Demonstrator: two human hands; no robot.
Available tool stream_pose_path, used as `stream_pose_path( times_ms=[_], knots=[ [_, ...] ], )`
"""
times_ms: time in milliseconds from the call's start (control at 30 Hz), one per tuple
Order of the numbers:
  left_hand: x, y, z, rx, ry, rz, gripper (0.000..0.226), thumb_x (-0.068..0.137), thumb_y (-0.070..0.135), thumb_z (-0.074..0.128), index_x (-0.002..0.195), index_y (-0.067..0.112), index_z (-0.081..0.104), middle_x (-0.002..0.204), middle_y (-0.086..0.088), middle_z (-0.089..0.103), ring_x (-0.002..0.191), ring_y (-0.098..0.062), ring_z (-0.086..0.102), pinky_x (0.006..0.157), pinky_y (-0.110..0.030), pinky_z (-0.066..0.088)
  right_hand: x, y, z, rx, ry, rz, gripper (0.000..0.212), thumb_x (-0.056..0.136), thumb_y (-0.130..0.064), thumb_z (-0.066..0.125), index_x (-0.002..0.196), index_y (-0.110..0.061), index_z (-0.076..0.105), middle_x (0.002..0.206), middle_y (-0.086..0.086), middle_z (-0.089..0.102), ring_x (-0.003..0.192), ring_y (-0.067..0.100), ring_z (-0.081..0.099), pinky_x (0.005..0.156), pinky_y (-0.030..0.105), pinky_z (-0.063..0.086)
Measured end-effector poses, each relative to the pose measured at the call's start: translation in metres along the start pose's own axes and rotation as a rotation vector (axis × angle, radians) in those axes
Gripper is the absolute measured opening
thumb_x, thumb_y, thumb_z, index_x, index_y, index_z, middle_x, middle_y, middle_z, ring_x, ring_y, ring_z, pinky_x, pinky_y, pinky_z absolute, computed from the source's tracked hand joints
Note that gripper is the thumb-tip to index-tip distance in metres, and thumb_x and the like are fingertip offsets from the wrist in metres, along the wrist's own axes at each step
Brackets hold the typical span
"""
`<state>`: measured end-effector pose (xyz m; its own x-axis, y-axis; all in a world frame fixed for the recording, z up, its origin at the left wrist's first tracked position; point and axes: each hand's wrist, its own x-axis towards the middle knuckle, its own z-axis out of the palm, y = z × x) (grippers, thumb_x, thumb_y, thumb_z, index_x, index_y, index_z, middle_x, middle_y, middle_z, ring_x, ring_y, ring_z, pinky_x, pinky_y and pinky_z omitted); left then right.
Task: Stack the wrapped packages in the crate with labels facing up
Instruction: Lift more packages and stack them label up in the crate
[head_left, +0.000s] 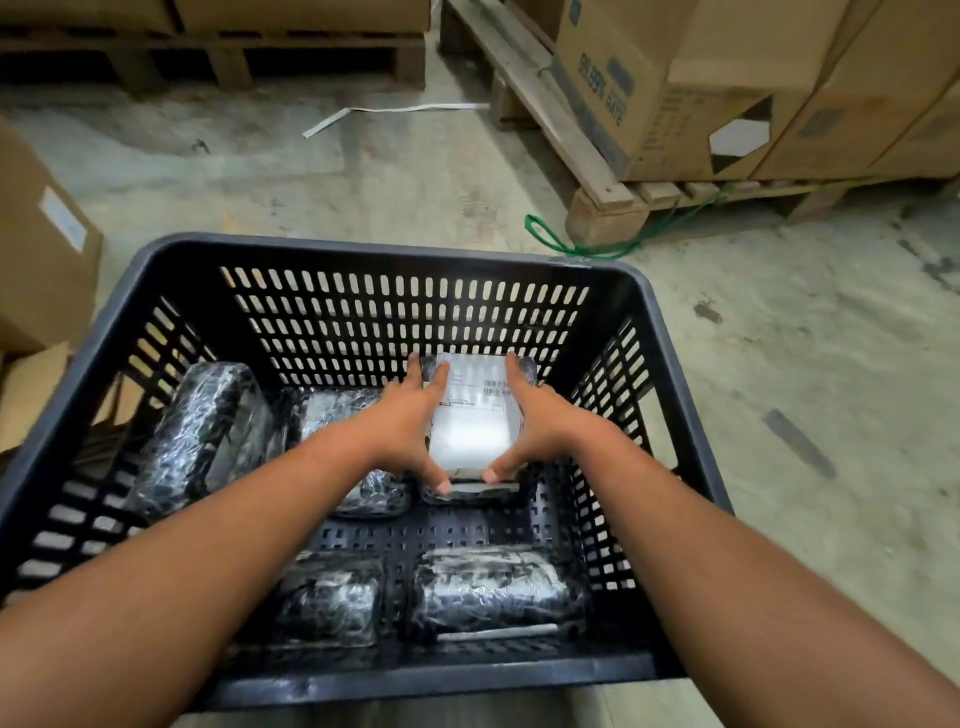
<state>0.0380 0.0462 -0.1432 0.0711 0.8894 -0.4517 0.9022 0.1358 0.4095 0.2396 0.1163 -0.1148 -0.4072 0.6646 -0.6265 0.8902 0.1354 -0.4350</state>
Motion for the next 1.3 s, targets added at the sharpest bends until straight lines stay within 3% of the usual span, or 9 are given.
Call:
stream_pose_path(
  times_ms=[333, 467, 533, 600, 700, 900, 1033, 1167, 1300],
  knots=[
    [-0.024, 0.012, -0.02, -0.063, 0.017, 0.074, 0.154, 0.056, 0.051, 0.093, 0.152, 0.035, -0.026, 0.161, -0.01, -0.032, 0.152, -0.034, -0.01, 0.123, -0.051, 0.005, -0.024, -0.001, -0.008, -0.003, 0.027, -0.116, 0.155, 0.064, -0.029, 0.1, 0.16, -0.041, -0.021, 0.172, 0.007, 0.024, 0.154, 0.033, 0.03, 0.124, 0.048, 0.028],
    [-0.046, 0.018, -0.045, -0.122, 0.139, 0.197, 0.133, 0.065, 0.051, 0.089, 0.159, 0.035, -0.004, 0.168, 0.0, -0.004, 0.153, -0.02, 0.004, 0.123, -0.041, 0.008, -0.052, -0.003, -0.022, -0.052, 0.103, -0.159, 0.128, 0.067, -0.032, 0.098, 0.164, -0.033, 0.014, 0.166, 0.006, 0.035, 0.146, 0.032, 0.042, 0.12, 0.049, 0.036],
    [-0.06, 0.021, -0.047, -0.12, 0.124, 0.239, 0.111, 0.068, 0.048, 0.088, 0.157, 0.033, 0.023, 0.165, 0.006, 0.022, 0.147, -0.015, 0.028, 0.117, -0.031, 0.018, -0.067, -0.001, -0.023, -0.072, 0.076, -0.161, 0.088, 0.066, -0.031, 0.099, 0.139, -0.034, 0.051, 0.147, 0.001, 0.052, 0.126, 0.027, 0.056, 0.107, 0.045, 0.049],
    [-0.072, 0.024, -0.043, -0.136, -0.038, 0.259, 0.083, 0.068, 0.045, 0.089, 0.141, 0.036, 0.051, 0.138, 0.019, 0.056, 0.124, -0.007, 0.053, 0.106, -0.031, 0.039, -0.079, 0.003, -0.018, -0.116, -0.076, -0.156, 0.059, 0.062, -0.032, 0.1, 0.106, -0.036, 0.062, 0.118, -0.01, 0.061, 0.108, 0.02, 0.061, 0.09, 0.038, 0.053],
    [-0.082, 0.031, -0.027, -0.14, -0.327, 0.28, 0.065, 0.066, 0.041, 0.092, 0.124, 0.037, 0.064, 0.114, 0.024, 0.066, 0.101, 0.001, 0.066, 0.091, -0.03, 0.05, -0.093, 0.003, -0.001, -0.238, -0.298, -0.124, 0.054, 0.056, -0.044, 0.101, 0.095, -0.035, 0.064, 0.095, -0.017, 0.061, 0.089, 0.007, 0.06, 0.069, 0.029, 0.047],
    [-0.08, 0.035, -0.01, -0.127, -0.502, 0.274, 0.079, 0.063, 0.049, 0.091, 0.134, 0.042, 0.059, 0.125, 0.026, 0.065, 0.083, 0.018, 0.06, 0.094, -0.032, 0.047, -0.095, 0.003, 0.014, -0.34, -0.36, -0.118, 0.058, 0.059, -0.047, 0.099, 0.102, -0.026, 0.067, 0.112, -0.005, 0.071, 0.095, 0.016, 0.067, 0.08, 0.032, 0.055],
    [-0.081, 0.028, -0.01, -0.15, -0.449, 0.282, 0.088, 0.059, 0.036, 0.096, 0.138, 0.037, 0.057, 0.125, 0.021, 0.068, 0.106, -0.003, 0.066, 0.101, -0.038, 0.051, -0.094, 0.007, -0.001, -0.151, -0.298, -0.143, 0.043, 0.07, -0.033, 0.096, 0.096, -0.023, 0.063, 0.094, -0.005, 0.068, 0.084, 0.015, 0.064, 0.075, 0.033, 0.052],
    [-0.082, 0.022, -0.009, -0.117, -0.285, 0.307, 0.091, 0.059, 0.031, 0.095, 0.137, 0.05, 0.052, 0.124, 0.015, 0.064, 0.107, 0.0, 0.058, 0.08, -0.011, 0.045, -0.093, 0.012, -0.001, -0.091, -0.26, -0.161, 0.049, 0.064, -0.023, 0.099, 0.087, -0.029, 0.056, 0.093, -0.01, 0.06, 0.082, 0.011, 0.057, 0.073, 0.034, 0.049],
    [-0.088, 0.022, -0.024, -0.26, -0.23, 0.348, 0.076, 0.064, 0.017, 0.083, 0.128, 0.052, 0.062, 0.119, 0.018, 0.071, 0.115, -0.015, 0.066, 0.093, -0.026, 0.055, -0.093, 0.015, -0.004, -0.003, -0.229, -0.211, 0.04, 0.067, -0.016, 0.098, 0.082, -0.031, 0.063, 0.09, -0.01, 0.062, 0.079, 0.011, 0.059, 0.069, 0.032, 0.05]
  ],
)
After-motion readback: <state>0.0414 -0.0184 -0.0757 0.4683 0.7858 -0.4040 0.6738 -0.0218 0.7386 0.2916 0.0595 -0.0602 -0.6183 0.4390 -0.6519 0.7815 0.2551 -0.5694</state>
